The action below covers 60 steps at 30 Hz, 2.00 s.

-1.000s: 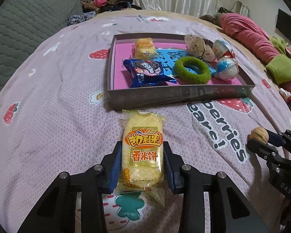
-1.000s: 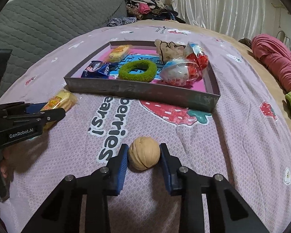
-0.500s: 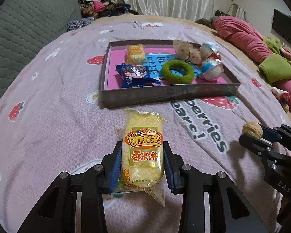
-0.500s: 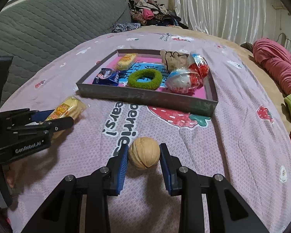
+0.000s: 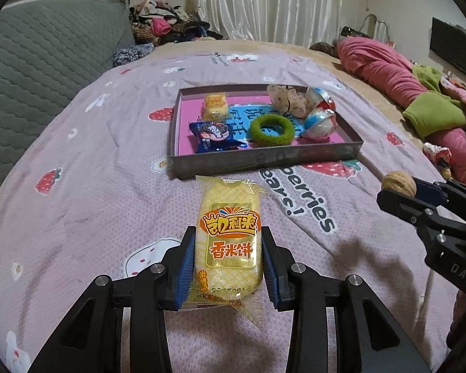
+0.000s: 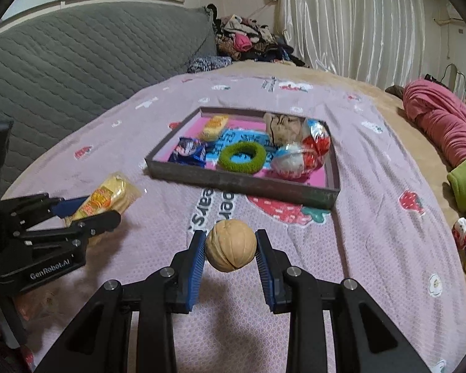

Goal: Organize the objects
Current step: 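Lift and carry yellow cake with left tool while right tool carries walnut to tray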

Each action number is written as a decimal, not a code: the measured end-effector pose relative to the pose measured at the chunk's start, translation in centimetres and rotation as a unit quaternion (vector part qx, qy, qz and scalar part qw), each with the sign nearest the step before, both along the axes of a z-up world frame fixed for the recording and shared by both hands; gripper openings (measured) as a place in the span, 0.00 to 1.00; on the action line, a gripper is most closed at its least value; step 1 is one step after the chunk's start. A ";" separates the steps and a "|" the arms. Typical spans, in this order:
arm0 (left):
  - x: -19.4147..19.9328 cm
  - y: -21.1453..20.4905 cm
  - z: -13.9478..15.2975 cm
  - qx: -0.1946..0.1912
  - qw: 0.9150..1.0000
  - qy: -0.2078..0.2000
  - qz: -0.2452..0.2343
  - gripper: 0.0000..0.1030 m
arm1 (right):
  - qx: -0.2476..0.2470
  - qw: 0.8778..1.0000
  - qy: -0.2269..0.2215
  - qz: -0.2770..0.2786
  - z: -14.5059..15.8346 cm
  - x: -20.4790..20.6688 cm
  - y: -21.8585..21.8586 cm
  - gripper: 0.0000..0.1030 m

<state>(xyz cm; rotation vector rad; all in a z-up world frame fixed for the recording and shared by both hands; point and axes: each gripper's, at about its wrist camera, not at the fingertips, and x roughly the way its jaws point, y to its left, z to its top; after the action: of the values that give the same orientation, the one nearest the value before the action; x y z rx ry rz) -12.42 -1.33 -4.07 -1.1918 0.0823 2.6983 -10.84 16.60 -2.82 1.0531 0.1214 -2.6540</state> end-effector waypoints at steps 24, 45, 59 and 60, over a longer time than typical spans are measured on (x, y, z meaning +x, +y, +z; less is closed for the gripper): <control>2.8 0.6 7.1 -0.003 0.999 0.038 0.017 0.39 | -0.016 0.999 0.037 -0.010 7.0 1.9 1.3 0.32; 0.2 2.0 10.7 -0.004 0.998 0.055 0.011 0.39 | -0.016 0.998 0.063 -0.020 11.5 0.6 3.5 0.32; -2.9 2.5 11.4 -0.002 0.998 0.059 0.014 0.39 | -0.015 0.998 0.066 -0.011 11.9 -2.5 2.4 0.32; -3.2 2.6 11.4 -0.003 0.998 0.059 0.014 0.39 | -0.014 0.998 0.067 -0.011 11.8 -2.7 2.4 0.32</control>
<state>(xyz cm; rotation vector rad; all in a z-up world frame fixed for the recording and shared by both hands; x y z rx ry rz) -15.60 1.24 7.36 -1.0414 0.0896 2.7939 -13.56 18.97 9.01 0.8730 0.0990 -2.7375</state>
